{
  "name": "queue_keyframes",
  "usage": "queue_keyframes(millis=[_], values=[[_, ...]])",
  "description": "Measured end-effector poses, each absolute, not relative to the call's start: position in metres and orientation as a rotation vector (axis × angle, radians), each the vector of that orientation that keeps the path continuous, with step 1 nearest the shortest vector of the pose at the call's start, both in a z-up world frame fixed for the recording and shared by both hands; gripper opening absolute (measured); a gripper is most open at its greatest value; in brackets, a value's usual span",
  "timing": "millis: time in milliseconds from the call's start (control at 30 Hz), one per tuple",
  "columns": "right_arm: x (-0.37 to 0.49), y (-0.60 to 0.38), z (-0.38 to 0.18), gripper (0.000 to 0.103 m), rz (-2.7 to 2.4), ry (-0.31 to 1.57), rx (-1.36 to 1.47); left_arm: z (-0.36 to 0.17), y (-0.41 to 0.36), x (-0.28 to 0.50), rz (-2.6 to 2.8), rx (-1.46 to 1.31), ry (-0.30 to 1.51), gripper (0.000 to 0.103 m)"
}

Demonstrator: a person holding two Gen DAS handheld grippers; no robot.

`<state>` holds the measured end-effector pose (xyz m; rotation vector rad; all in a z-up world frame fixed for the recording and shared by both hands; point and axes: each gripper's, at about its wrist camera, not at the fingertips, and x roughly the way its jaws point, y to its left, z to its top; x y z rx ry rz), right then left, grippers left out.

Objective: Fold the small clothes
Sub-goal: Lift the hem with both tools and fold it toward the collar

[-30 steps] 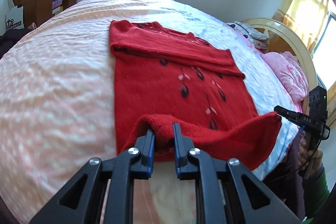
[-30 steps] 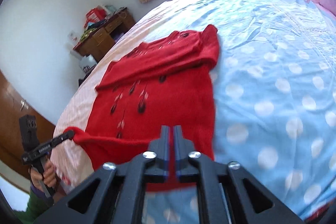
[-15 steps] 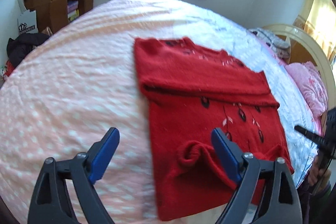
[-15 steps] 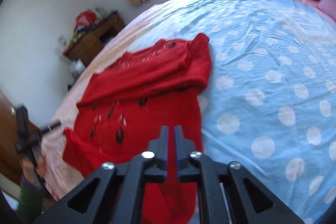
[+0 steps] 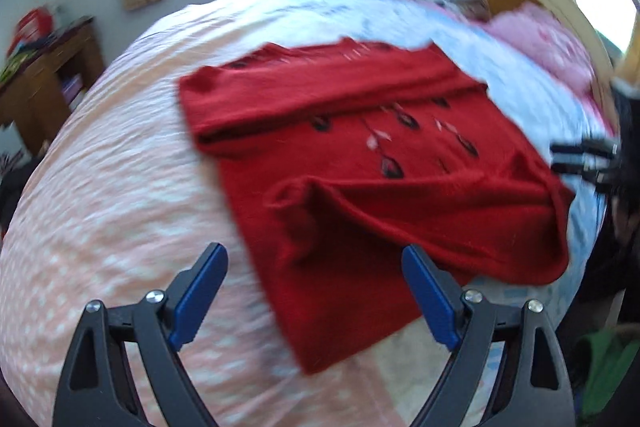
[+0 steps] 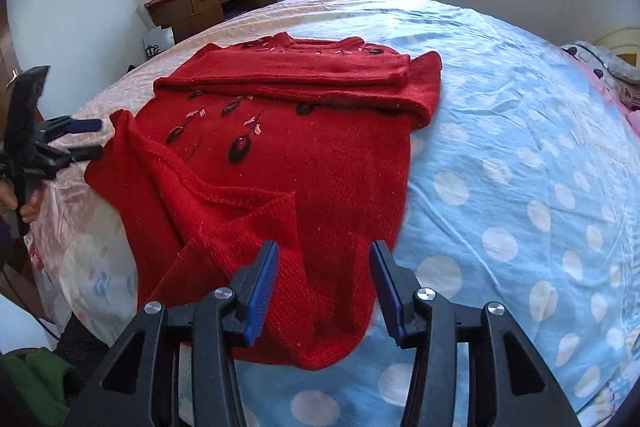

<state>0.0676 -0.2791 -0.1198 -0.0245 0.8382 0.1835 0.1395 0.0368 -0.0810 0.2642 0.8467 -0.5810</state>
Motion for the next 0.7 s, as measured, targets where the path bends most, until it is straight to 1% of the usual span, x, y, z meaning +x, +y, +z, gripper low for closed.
queue_keyframes(millis=[100, 300, 467, 500, 533, 567, 633, 700], values=[[0.069, -0.276, -0.119, 0.048, 0.228, 0.849, -0.029, -0.092, 0.022, 0.153, -0.566, 0.295, 0.87, 0.091], [0.058, -0.255, -0.12, 0.048, 0.358, 0.863, -0.128, -0.1, 0.018, 0.172, -0.567, 0.247, 0.89, 0.091], [0.067, -0.23, -0.147, 0.048, 0.397, 0.932, -0.245, -0.099, 0.015, 0.173, -0.593, 0.228, 0.892, 0.091], [0.069, -0.226, -0.151, 0.043, 0.388, 0.936, -0.273, -0.1, 0.015, 0.175, -0.596, 0.212, 0.897, 0.091], [0.068, -0.225, -0.151, 0.029, 0.393, 0.932, -0.275, -0.1, 0.016, 0.176, -0.597, 0.195, 0.902, 0.091], [0.07, -0.226, -0.148, 0.005, 0.417, 0.932, -0.252, -0.1, 0.018, 0.177, -0.597, 0.182, 0.903, 0.091], [0.074, -0.23, -0.14, 0.006, 0.429, 0.939, -0.209, -0.1, 0.02, 0.178, -0.602, 0.158, 0.902, 0.091], [0.078, -0.244, -0.126, 0.006, 0.407, 0.891, -0.137, -0.099, 0.021, 0.179, -0.603, 0.144, 0.902, 0.091]])
